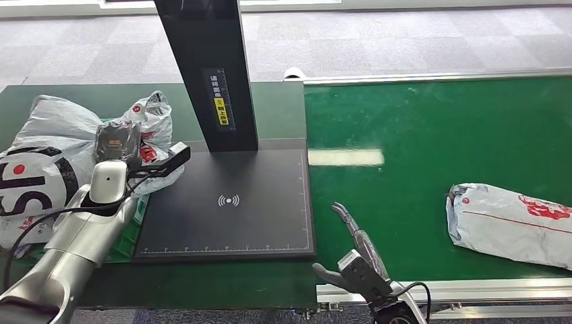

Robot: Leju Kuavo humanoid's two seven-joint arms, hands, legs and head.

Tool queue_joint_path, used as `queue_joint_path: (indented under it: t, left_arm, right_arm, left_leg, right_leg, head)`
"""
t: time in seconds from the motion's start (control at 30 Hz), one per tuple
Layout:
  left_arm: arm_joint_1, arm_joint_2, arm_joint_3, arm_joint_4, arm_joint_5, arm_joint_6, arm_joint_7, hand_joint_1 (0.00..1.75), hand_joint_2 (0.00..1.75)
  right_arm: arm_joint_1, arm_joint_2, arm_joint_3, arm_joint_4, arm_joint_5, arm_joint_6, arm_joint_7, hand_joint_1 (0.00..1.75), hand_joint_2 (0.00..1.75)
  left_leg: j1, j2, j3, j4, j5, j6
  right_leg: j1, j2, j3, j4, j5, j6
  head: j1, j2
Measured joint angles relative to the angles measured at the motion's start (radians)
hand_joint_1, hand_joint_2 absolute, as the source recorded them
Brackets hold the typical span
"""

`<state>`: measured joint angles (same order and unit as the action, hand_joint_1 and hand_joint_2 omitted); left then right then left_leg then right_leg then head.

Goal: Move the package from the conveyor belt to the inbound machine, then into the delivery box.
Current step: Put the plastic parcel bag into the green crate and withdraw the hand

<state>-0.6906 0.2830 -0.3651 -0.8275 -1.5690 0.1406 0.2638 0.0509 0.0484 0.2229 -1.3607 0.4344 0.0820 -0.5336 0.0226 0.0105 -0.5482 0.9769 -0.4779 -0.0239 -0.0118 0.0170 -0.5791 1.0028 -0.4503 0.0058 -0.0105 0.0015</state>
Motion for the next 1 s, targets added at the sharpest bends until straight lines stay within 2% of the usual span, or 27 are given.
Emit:
queue_joint_path:
  t: [0.17,0.3,0.37,0.47,0.53,0.67,0.7,0.77,0.83,0.87,0.93,0.97,1.0]
  left_arm:
    - [-0.095,0.024,0.002,0.205,0.002,-0.163,-0.094,1.75,1.75]
    - [-0.153,0.041,0.004,0.306,0.008,-0.257,-0.132,1.75,0.0]
    - [-0.17,0.047,0.008,0.343,0.008,-0.275,-0.096,1.75,0.0]
    - [-0.184,0.053,0.026,0.384,0.006,-0.233,0.058,1.75,0.0]
    - [-0.186,0.057,0.04,0.395,0.005,-0.191,0.132,1.75,0.0]
    - [-0.186,0.065,0.07,0.408,0.017,-0.097,0.167,1.75,0.0]
    - [-0.186,0.068,0.083,0.409,0.026,-0.062,0.17,1.69,0.0]
    - [-0.186,0.076,0.116,0.411,0.047,-0.008,0.168,1.3,0.0]
    - [-0.188,0.085,0.158,0.415,0.068,-0.018,0.157,0.91,0.0]
    - [-0.19,0.09,0.18,0.418,0.078,-0.048,0.146,0.86,0.0]
    - [-0.191,0.097,0.222,0.423,0.091,-0.112,0.126,0.94,0.0]
    - [-0.191,0.098,0.24,0.426,0.095,-0.133,0.118,0.91,0.0]
    - [-0.191,0.099,0.254,0.428,0.096,-0.146,0.113,0.74,0.0]
  right_arm:
    - [0.017,0.002,-0.009,-0.012,0.014,0.001,0.007,0.0,1.75]
    - [0.019,0.006,-0.009,-0.012,0.021,0.001,0.008,0.0,1.75]
    - [0.02,0.007,-0.009,-0.011,0.022,-0.001,0.008,0.0,1.75]
    - [0.029,0.014,-0.009,-0.016,0.023,-0.007,0.016,0.0,1.75]
    - [0.04,0.017,-0.009,-0.027,0.023,-0.009,0.025,0.0,1.75]
    - [0.049,0.017,-0.01,-0.044,0.018,-0.009,0.037,0.0,1.75]
    - [0.05,0.017,-0.01,-0.047,0.016,-0.009,0.039,0.0,1.75]
    - [0.051,0.017,-0.009,-0.051,0.013,-0.009,0.044,0.0,1.75]
    - [0.05,0.017,-0.008,-0.051,0.011,-0.009,0.047,0.0,1.75]
    - [0.049,0.017,-0.007,-0.051,0.011,-0.009,0.047,0.0,1.75]
    - [0.046,0.018,-0.006,-0.05,0.01,-0.008,0.048,0.0,1.75]
    - [0.044,0.019,-0.005,-0.049,0.01,-0.008,0.048,0.0,1.75]
    - [0.042,0.02,-0.005,-0.049,0.01,-0.008,0.048,0.0,1.75]
  left_leg:
    - [0.001,0.002,0.0,-0.001,0.0,-0.001]
    - [0.001,0.005,0.004,-0.002,-0.002,-0.003]
    - [0.001,0.009,0.008,-0.003,-0.002,-0.003]
    - [0.001,0.013,0.01,-0.004,-0.002,-0.004]
    - [0.002,0.013,0.009,-0.004,-0.001,-0.005]
    - [0.003,0.009,0.005,-0.004,0.001,-0.006]
    - [0.003,0.008,0.005,-0.003,0.001,-0.006]
    - [0.003,0.009,0.004,-0.003,0.001,-0.006]
    - [0.003,0.009,0.003,-0.003,0.001,-0.006]
    - [0.003,0.009,0.002,-0.003,0.001,-0.006]
    - [0.003,0.008,0.002,-0.003,0.001,-0.006]
    - [0.003,0.008,0.002,-0.003,0.001,-0.006]
    - [0.003,0.008,0.002,-0.003,0.001,-0.006]
  right_leg:
    - [0.001,0.001,0.001,0.0,0.0,0.0]
    - [0.001,0.004,0.004,0.001,-0.001,-0.002]
    - [0.001,0.008,0.005,0.001,0.0,-0.003]
    - [0.001,0.013,0.004,0.001,0.002,-0.005]
    - [0.002,0.013,0.002,0.001,0.002,-0.006]
    - [0.003,0.01,0.001,0.002,0.002,-0.006]
    - [0.003,0.009,0.0,0.002,0.002,-0.006]
    - [0.003,0.009,-0.001,0.002,0.002,-0.006]
    - [0.003,0.009,-0.002,0.002,0.002,-0.006]
    - [0.003,0.009,-0.002,0.002,0.002,-0.006]
    - [0.003,0.009,-0.002,0.002,0.002,-0.006]
    - [0.003,0.009,-0.003,0.002,0.002,-0.006]
    - [0.003,0.009,-0.003,0.002,0.002,-0.006]
  head:
    - [0.0,0.0]
    - [0.0,0.0]
    - [0.0,0.0]
    - [0.0,0.0]
    - [0.0,0.0]
    - [0.0,0.0]
    - [0.0,0.0]
    - [0.0,0.0]
    - [0.0,0.0]
    - [0.0,0.0]
    - [0.0,0.0]
    - [0.0,0.0]
    - [0.0,0.0]
